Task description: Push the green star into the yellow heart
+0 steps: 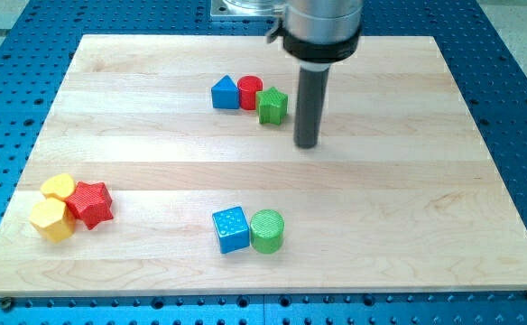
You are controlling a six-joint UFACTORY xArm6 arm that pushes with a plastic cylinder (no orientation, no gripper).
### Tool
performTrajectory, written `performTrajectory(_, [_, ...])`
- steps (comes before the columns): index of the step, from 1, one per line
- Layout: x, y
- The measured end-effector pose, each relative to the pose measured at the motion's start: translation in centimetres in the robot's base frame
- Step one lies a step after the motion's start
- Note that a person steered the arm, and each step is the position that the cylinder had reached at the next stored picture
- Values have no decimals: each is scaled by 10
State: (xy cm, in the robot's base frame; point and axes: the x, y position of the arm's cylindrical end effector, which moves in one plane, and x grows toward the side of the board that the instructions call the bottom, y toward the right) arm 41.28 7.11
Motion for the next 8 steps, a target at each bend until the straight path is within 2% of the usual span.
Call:
performTrajectory(1, [-24,2])
performTrajectory(2, [-30,-37])
performTrajectory(3, [-45,-47])
performTrajectory(4, [-43,-84])
performTrajectory(5, [-40,-94])
performTrajectory(6, [-61,-60])
performTrajectory(7, [-77,-94])
performTrajectory(8, [-58,-161])
